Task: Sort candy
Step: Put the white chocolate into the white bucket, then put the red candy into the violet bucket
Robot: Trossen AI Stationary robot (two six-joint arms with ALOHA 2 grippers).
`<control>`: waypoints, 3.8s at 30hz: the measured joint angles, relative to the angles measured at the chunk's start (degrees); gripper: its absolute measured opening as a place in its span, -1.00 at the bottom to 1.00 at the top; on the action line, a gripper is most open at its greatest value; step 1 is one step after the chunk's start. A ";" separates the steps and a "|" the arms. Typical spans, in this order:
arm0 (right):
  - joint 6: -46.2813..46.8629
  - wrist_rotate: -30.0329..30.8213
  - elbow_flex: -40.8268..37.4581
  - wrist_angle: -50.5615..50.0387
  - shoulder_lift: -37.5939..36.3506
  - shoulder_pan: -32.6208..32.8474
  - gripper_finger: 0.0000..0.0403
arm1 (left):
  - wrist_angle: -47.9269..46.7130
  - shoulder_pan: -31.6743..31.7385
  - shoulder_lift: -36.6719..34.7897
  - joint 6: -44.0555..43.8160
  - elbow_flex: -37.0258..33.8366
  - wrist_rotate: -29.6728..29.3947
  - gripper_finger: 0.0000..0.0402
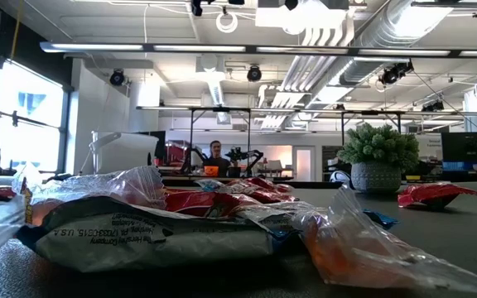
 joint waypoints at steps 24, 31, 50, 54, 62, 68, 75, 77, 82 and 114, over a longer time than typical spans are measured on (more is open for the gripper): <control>-0.44 1.73 -0.06 -9.14 -1.53 -0.04 -0.17 | -6.32 1.16 -2.16 6.95 -0.15 -2.92 -0.98; 8.70 1.72 -0.02 -21.40 -6.63 -0.04 -0.12 | -22.58 5.13 -9.76 11.76 -0.13 -15.34 -0.98; 34.53 0.66 0.02 -63.62 -8.74 0.00 -0.12 | -66.67 17.36 -15.22 11.31 -0.11 -18.11 -0.87; 34.50 0.47 0.02 -64.81 -8.74 0.00 -0.12 | -68.11 19.41 -13.16 13.49 -0.09 -17.14 -0.73; 33.00 0.69 0.02 -64.94 -8.74 0.00 -0.12 | -69.74 21.78 -9.47 14.94 -0.09 -16.57 -0.48; 33.84 -2.10 0.02 -65.11 -8.74 0.00 -0.12 | -71.67 21.67 -9.03 12.71 -0.09 -2.98 -0.46; 42.04 -11.80 -3.88 -65.50 -8.74 2.24 -0.12 | -72.03 19.47 -8.95 10.19 -0.13 11.53 -0.52; 44.32 -16.67 -6.87 -65.64 -8.74 3.35 -0.12 | -71.93 18.21 -8.85 10.26 -0.74 14.44 -0.53; 50.38 -24.58 -14.28 -65.84 -8.70 6.49 -0.12 | -71.81 15.13 -8.08 12.14 -1.53 14.98 -0.54; 57.14 -34.26 -34.66 -45.63 -8.70 20.37 -0.12 | -71.20 7.08 -2.32 -3.72 -1.62 14.08 -0.55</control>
